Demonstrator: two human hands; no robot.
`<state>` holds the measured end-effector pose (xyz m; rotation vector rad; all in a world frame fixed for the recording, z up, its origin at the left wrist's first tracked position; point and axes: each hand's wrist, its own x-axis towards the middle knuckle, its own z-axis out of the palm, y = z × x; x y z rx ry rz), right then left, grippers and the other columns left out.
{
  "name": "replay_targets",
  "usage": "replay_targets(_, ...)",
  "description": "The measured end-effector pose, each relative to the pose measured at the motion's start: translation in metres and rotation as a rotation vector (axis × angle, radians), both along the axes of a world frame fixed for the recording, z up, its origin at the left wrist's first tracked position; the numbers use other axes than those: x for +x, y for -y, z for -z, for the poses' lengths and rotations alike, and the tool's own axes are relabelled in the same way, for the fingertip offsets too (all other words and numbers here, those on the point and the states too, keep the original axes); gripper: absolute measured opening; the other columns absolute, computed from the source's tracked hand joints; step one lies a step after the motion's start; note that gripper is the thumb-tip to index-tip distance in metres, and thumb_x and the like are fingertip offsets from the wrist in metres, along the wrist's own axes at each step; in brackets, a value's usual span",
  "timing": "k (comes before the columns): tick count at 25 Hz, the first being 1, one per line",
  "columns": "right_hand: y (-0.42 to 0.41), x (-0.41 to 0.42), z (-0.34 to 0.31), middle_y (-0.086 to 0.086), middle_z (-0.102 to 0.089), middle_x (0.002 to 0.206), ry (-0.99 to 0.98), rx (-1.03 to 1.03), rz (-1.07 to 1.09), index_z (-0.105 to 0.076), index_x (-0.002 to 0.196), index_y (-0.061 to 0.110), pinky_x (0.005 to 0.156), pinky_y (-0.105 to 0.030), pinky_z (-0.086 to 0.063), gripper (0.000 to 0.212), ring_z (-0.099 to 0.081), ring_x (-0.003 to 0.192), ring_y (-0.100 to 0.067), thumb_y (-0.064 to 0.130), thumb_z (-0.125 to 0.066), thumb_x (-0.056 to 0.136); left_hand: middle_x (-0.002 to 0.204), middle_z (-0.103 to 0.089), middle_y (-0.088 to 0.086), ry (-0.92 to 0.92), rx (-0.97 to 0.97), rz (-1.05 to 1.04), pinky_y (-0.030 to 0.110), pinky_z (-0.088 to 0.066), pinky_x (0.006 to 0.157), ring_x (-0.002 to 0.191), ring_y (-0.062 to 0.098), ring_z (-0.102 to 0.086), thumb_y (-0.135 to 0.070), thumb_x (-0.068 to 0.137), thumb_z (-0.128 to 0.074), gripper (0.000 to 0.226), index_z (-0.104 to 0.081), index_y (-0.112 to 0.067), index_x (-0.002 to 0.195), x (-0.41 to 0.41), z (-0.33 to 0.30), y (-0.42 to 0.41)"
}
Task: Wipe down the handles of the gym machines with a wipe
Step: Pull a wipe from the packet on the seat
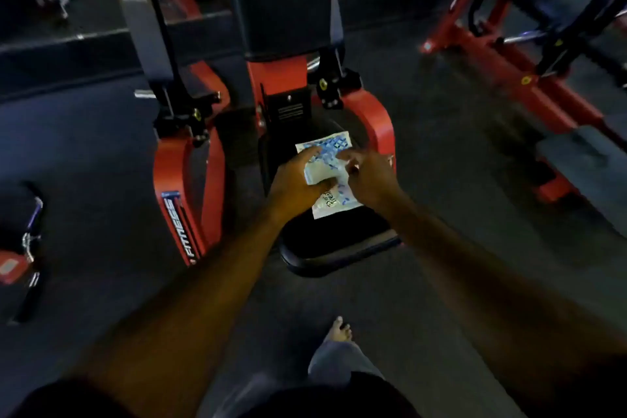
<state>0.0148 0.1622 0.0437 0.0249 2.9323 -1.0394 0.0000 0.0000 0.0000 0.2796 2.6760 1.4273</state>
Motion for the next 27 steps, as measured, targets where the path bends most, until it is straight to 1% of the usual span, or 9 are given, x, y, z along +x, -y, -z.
replay_targets(4, 0.005, -0.053, 0.02, -0.022, -0.064, 0.119, 0.071, 0.158, -0.154, -0.064, 0.121, 0.003, 0.097, -0.041, -0.046, 0.033, -0.059, 0.11, -0.037, 0.011, -0.055, 0.091, 0.143, -0.054, 0.011, 0.024, -0.1, 0.104, 0.04, -0.041, 0.111, 0.131, 0.024, -0.052, -0.046, 0.064, -0.086, 0.101, -0.043, -0.007, 0.146, -0.032, 0.017, -0.016)
replay_targets(7, 0.007, -0.073, 0.038, -0.015, -0.062, 0.118, 0.163, 0.166, -0.062, -0.062, 0.122, 0.011, 0.093, -0.04, -0.049, 0.039, -0.058, 0.11, -0.032, 0.025, -0.057, 0.086, 0.147, -0.05, 0.005, -0.091, -0.301, 0.187, 0.036, -0.029, 0.117, 0.136, 0.02, -0.045, -0.069, 0.061, -0.07, 0.105, -0.045, -0.012, 0.145, -0.05, 0.032, -0.018)
replay_targets(9, 0.004, -0.079, 0.039, -0.01, -0.071, 0.103, 0.111, -0.004, 0.058, -0.071, 0.108, 0.009, 0.081, -0.028, -0.049, 0.026, -0.065, 0.095, -0.022, 0.02, -0.061, 0.086, 0.151, -0.045, 0.0, -0.103, -0.347, 0.225, 0.037, -0.029, 0.117, 0.14, 0.017, -0.041, -0.078, 0.06, -0.065, 0.108, -0.042, -0.017, 0.147, -0.054, 0.038, -0.018)
replay_targets(11, 0.002, -0.078, 0.03, -0.014, -0.073, 0.089, 0.163, -0.323, 0.156, -0.073, 0.095, 0.0, 0.074, -0.032, -0.051, 0.019, -0.066, 0.08, -0.019, 0.017, -0.064, 0.092, 0.147, -0.05, -0.001, -0.079, -0.253, 0.219, 0.043, -0.038, 0.111, 0.136, 0.017, -0.047, -0.079, 0.059, -0.072, 0.112, -0.039, -0.018, 0.148, -0.057, 0.047, -0.015)
replay_targets(14, -0.003, -0.063, 0.014, -0.02, -0.069, 0.075, 0.297, -0.666, 0.214, -0.067, 0.081, -0.006, 0.06, -0.038, -0.055, 0.039, -0.065, 0.062, -0.031, 0.026, -0.054, 0.1, 0.148, -0.049, 0.004, 0.023, -0.119, 0.176, 0.045, -0.041, 0.109, 0.135, 0.02, -0.048, -0.077, 0.055, -0.078, 0.125, -0.03, -0.015, 0.152, -0.057, 0.046, -0.011)
replay_targets(18, -0.012, -0.063, 0.019, -0.008, -0.074, 0.083, 0.266, -0.08, 0.073, -0.074, 0.088, 0.004, 0.067, -0.033, -0.06, 0.011, -0.069, 0.067, -0.017, 0.013, -0.067, 0.089, 0.144, -0.053, 0.011, -0.033, -0.112, 0.169, 0.046, -0.045, 0.105, 0.13, 0.025, -0.053, -0.074, 0.059, -0.075, 0.118, -0.036, -0.007, 0.148, -0.055, 0.042, -0.014)
replay_targets(20, -0.01, -0.073, 0.024, -0.007, -0.073, 0.089, 0.269, 0.118, 0.015, -0.073, 0.092, 0.006, 0.076, -0.037, -0.059, 0.015, -0.069, 0.078, -0.02, 0.018, -0.072, 0.083, 0.142, -0.054, 0.012, -0.07, -0.125, 0.175, 0.047, -0.046, 0.103, 0.129, 0.027, -0.054, -0.075, 0.059, -0.076, 0.119, -0.036, -0.007, 0.148, -0.056, 0.044, -0.013)
replay_targets(25, 0.002, -0.084, 0.018, -0.009, -0.067, 0.089, 0.316, 0.255, -0.023, -0.062, 0.097, 0.004, 0.077, -0.041, -0.058, 0.023, -0.066, 0.083, -0.024, 0.021, -0.071, 0.083, 0.148, -0.048, 0.011, -0.139, -0.119, 0.198, 0.048, -0.041, 0.109, 0.136, 0.026, -0.046, -0.069, 0.06, -0.079, 0.112, -0.042, -0.008, 0.146, -0.052, 0.046, -0.009)
replay_targets(27, 0.0, -0.08, 0.019, -0.008, -0.067, 0.085, 0.329, 0.143, -0.016, -0.064, 0.093, 0.004, 0.074, -0.037, -0.056, 0.015, -0.065, 0.079, -0.022, 0.017, -0.068, 0.087, 0.143, -0.054, 0.011, -0.197, -0.09, 0.177, 0.044, -0.041, 0.11, 0.133, 0.025, -0.05, -0.068, 0.064, -0.077, 0.099, -0.053, -0.007, 0.138, -0.05, 0.044, -0.01)
